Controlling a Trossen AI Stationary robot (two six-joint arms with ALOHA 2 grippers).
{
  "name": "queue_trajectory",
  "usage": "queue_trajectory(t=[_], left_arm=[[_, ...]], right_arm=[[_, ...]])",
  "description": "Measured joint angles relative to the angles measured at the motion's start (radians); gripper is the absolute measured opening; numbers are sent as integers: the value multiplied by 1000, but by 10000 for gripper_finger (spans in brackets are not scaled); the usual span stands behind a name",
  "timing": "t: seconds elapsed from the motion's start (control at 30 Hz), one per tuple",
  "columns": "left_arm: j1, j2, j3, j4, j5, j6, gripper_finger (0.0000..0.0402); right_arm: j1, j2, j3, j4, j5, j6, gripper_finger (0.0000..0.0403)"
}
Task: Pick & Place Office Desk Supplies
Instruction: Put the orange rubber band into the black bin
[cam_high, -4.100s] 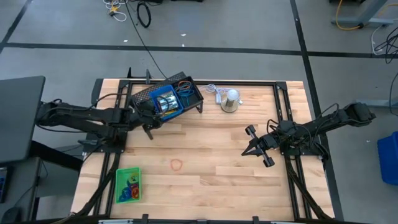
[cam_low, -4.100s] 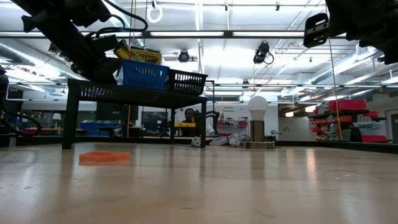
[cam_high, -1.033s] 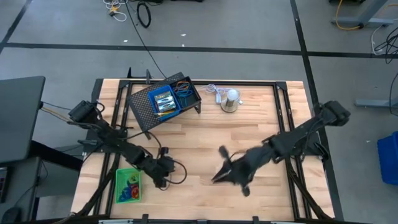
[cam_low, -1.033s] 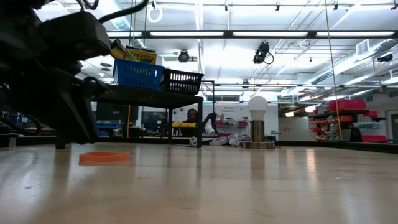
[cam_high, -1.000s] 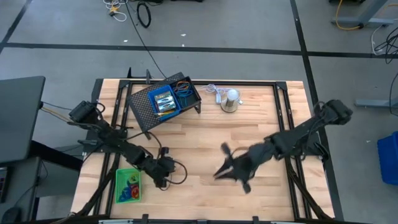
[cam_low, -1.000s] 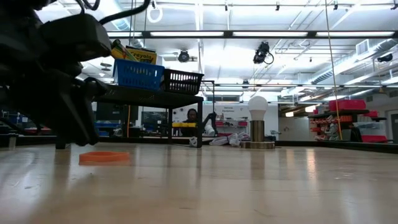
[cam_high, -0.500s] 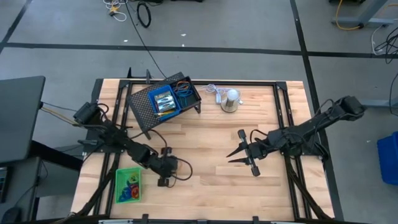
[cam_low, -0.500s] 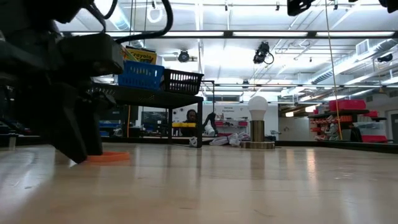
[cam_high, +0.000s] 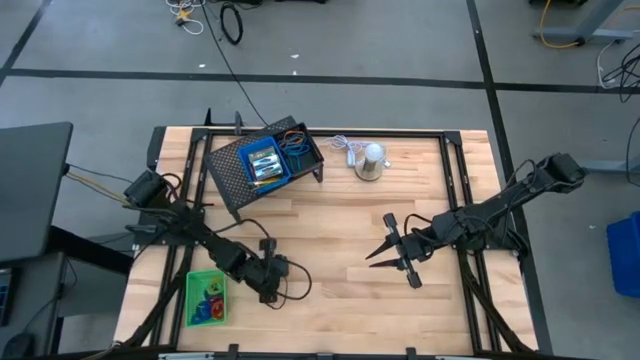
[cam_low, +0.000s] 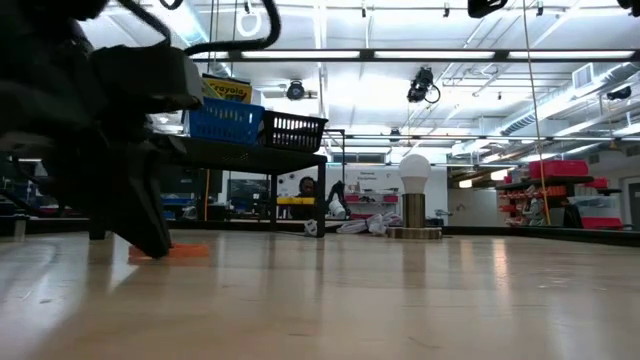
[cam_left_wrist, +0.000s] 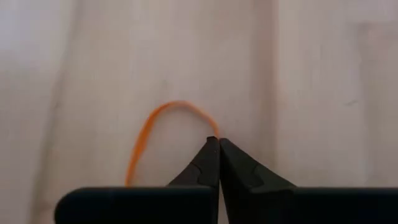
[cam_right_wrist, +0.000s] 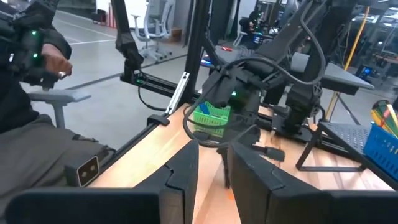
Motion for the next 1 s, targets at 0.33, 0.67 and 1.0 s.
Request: queue_trajectory(t=[0.33, 0.67, 1.0], left_arm=[[-205, -1, 245, -463, -168, -250, 2], [-442, -3, 534, -1024, -176, -696, 1], [-603, 17, 548, -1236, 26, -1112, 1]], right_arm=[[11, 1, 0, 0, 0, 0, 96], [11, 1, 0, -1, 0, -5, 96], [11, 1, 0, -1, -1, -32, 96]])
